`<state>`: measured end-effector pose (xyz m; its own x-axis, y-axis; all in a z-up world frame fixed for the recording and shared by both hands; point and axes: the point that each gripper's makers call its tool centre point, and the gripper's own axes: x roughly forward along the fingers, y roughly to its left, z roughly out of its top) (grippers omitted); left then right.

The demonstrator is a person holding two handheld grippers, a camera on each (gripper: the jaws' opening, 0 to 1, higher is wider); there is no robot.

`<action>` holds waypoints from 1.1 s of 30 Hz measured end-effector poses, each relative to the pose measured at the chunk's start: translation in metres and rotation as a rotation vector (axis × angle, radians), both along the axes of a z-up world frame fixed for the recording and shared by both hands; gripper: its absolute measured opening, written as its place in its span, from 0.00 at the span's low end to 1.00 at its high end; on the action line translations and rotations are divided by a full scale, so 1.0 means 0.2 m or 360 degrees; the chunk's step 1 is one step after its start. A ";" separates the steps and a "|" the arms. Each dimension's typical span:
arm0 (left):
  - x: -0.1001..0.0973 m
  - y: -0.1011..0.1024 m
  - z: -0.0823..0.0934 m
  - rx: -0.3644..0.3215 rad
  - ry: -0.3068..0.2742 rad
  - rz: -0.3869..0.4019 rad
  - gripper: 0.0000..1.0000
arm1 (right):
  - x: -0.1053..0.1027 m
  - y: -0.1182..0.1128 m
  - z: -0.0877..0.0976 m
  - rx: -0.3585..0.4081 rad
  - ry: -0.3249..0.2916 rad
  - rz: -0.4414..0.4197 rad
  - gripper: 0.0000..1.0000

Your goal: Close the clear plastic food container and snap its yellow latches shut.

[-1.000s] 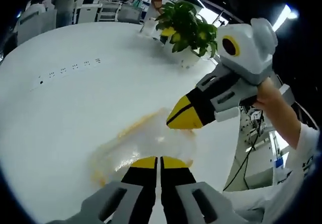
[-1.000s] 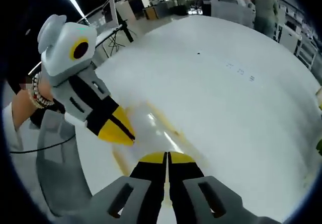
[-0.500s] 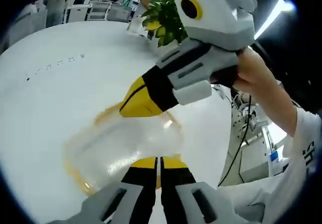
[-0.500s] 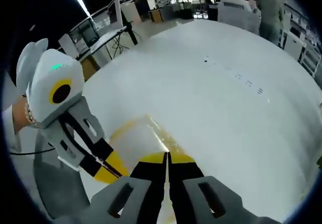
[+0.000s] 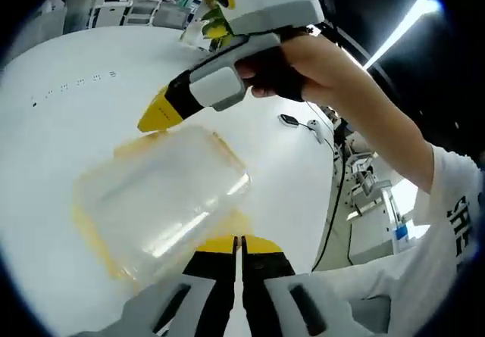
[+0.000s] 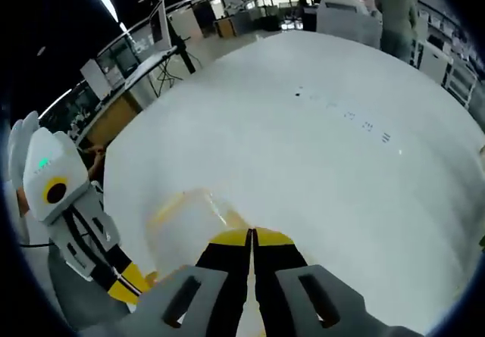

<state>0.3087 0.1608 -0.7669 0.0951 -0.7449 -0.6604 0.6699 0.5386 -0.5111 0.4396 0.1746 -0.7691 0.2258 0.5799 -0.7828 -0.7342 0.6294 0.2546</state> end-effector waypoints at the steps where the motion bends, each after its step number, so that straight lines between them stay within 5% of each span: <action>1: 0.00 0.00 -0.01 0.0005 -0.0006 -0.0001 0.00 | 0.00 0.00 0.00 -0.0002 0.0003 0.0002 0.00; 14: -0.04 0.02 -0.24 0.0278 -0.0212 -0.0216 0.00 | -0.03 -0.01 -0.02 0.0041 0.0036 -0.0015 0.00; 17: -0.05 0.01 -0.23 0.0253 -0.0216 -0.0230 0.00 | -0.03 -0.01 -0.02 0.0038 0.0030 -0.0007 0.00; 22: -0.10 -0.03 -0.08 0.0161 -0.0312 -0.0343 0.00 | -0.05 -0.02 0.01 0.0031 0.0020 0.0066 0.00; 26: -0.04 -0.03 0.02 0.0153 -0.0606 -0.0401 0.07 | -0.08 0.01 0.05 0.0015 -0.0038 0.0241 0.03; 30: -0.02 -0.04 0.06 0.0153 -0.0853 -0.0567 0.19 | -0.15 0.00 0.00 -0.0115 0.0015 0.0461 0.32; 33: 0.03 -0.04 0.05 0.0274 -0.1108 -0.0691 0.24 | -0.14 0.00 -0.02 -0.0233 -0.0107 0.0667 0.35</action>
